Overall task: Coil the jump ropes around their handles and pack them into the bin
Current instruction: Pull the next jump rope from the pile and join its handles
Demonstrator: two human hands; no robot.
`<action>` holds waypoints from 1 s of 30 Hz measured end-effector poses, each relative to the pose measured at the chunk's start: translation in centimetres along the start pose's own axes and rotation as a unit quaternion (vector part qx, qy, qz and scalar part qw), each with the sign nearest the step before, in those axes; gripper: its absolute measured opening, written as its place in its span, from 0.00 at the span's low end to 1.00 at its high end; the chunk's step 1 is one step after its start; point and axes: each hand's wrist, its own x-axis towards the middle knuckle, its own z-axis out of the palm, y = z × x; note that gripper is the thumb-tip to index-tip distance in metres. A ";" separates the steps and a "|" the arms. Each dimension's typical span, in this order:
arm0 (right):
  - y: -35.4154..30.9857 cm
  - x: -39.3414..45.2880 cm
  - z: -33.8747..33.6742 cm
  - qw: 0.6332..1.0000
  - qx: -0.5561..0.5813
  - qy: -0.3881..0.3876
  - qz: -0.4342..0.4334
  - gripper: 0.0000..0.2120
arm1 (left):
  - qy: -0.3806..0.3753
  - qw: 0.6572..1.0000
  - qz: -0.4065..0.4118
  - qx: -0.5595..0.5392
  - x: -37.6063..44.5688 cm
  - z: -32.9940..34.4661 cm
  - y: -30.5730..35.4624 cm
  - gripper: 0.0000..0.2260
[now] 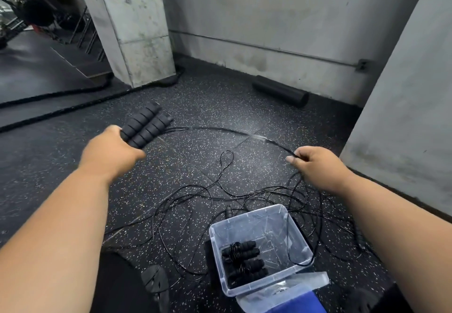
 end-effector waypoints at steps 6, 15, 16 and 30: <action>-4.5 -2.0 2.6 0.982 -0.124 -0.093 -0.105 0.18 | -0.233 0.958 0.112 -0.126 -4.1 3.6 3.7 0.19; -7.4 -3.2 6.1 0.965 -0.132 -0.040 -0.223 0.13 | -0.411 0.855 0.183 -0.258 -8.4 6.8 8.1 0.23; -7.5 -3.2 6.2 0.965 -0.137 -0.033 -0.222 0.14 | -0.434 0.841 0.176 -0.270 -8.9 7.2 8.3 0.23; 0.3 -0.1 3.8 0.987 -0.119 -0.107 -0.032 0.14 | -0.107 0.898 0.086 -0.418 -1.7 2.1 4.5 0.13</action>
